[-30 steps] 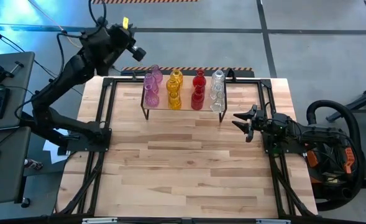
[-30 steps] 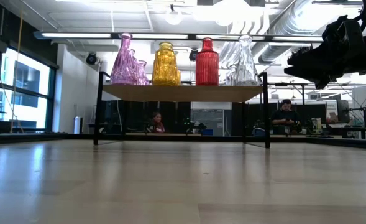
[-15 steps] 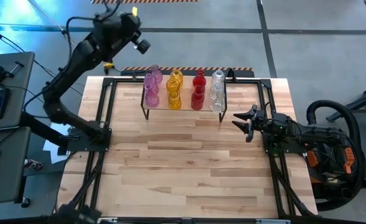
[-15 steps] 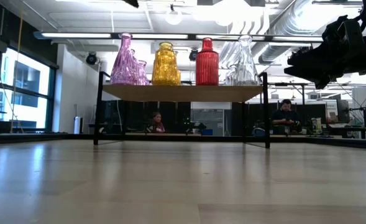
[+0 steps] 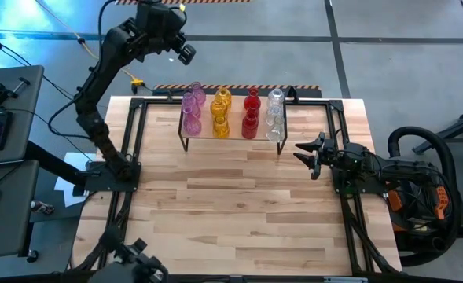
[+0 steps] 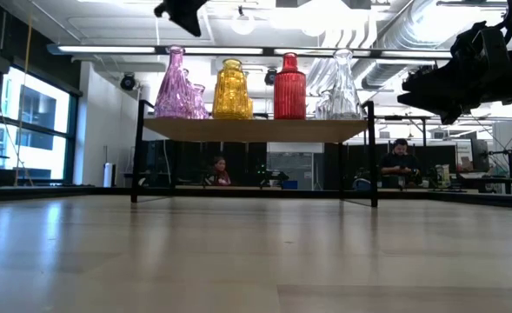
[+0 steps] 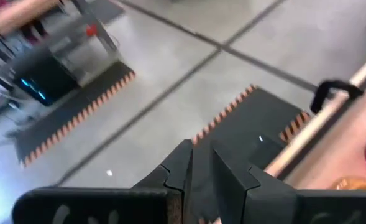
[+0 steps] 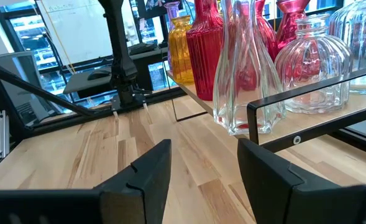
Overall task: Sort vases onto shelf
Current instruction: Adjust the purple vases on the shelf
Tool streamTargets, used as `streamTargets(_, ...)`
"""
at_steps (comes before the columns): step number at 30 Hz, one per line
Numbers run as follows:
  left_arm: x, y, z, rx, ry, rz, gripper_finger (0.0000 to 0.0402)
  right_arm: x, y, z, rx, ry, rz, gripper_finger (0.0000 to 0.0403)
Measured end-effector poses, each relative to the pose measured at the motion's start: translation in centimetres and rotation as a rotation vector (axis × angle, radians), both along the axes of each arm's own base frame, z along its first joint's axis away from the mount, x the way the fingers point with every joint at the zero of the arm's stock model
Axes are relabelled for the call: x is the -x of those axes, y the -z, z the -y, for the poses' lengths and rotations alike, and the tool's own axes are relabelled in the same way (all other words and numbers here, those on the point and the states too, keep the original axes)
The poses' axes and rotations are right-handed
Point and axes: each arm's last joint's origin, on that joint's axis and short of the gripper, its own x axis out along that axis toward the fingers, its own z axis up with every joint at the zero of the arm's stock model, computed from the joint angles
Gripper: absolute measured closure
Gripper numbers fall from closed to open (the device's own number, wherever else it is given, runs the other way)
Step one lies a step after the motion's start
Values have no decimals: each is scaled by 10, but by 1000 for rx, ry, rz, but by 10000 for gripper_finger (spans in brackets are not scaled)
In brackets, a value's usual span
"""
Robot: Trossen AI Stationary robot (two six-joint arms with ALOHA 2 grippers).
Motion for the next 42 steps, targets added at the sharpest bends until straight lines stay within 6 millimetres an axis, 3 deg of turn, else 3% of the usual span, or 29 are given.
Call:
streamTargets(10,-1,30,-9,282,18,-32,358,0,0,0,0,0,0,233)
streamTargets(28,-18,69,-25,540,2,-89,358,0,0,0,0,0,0,233)
streamTargets(42,-32,74,-16,591,81,-76,358,0,0,0,0,0,0,233)
